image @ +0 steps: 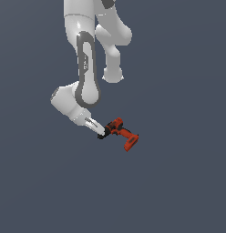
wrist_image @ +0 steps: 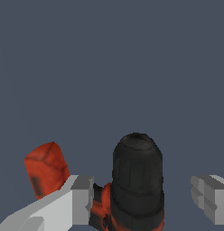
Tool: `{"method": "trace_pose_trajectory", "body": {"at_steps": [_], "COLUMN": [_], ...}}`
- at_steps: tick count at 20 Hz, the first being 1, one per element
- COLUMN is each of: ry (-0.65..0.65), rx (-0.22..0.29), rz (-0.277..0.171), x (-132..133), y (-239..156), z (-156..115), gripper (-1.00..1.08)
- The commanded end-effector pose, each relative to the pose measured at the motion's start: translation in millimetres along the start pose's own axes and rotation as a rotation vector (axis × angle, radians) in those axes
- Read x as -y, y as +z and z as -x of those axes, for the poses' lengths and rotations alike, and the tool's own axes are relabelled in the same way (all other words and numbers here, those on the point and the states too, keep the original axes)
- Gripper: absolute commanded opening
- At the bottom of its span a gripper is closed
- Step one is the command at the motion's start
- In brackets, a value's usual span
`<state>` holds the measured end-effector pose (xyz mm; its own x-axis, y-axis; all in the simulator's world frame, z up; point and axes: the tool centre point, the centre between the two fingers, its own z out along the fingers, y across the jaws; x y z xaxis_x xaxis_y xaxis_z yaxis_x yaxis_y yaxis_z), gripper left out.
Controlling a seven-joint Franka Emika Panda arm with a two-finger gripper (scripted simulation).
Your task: Pick up the object and move it to a goal position.
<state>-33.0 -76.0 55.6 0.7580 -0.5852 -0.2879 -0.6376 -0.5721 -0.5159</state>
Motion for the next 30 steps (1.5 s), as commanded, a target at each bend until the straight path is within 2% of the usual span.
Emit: {"method": "trace_pose_trajectory", "body": {"at_steps": [1, 7, 17, 18, 30], "ry": [0.014, 0.016, 0.019, 0.019, 0.021], "rx": [-0.001, -0.001, -0.002, -0.002, -0.009], "rz": [-0.014, -0.015, -0.018, -0.018, -0.02], "x": [-1, -2, -2, -2, -2], "y": [1, 2, 31, 31, 24], "z": [-1, -1, 0, 0, -3], "gripper": [0.68, 0.68, 0.68, -1.0, -1.0]}}
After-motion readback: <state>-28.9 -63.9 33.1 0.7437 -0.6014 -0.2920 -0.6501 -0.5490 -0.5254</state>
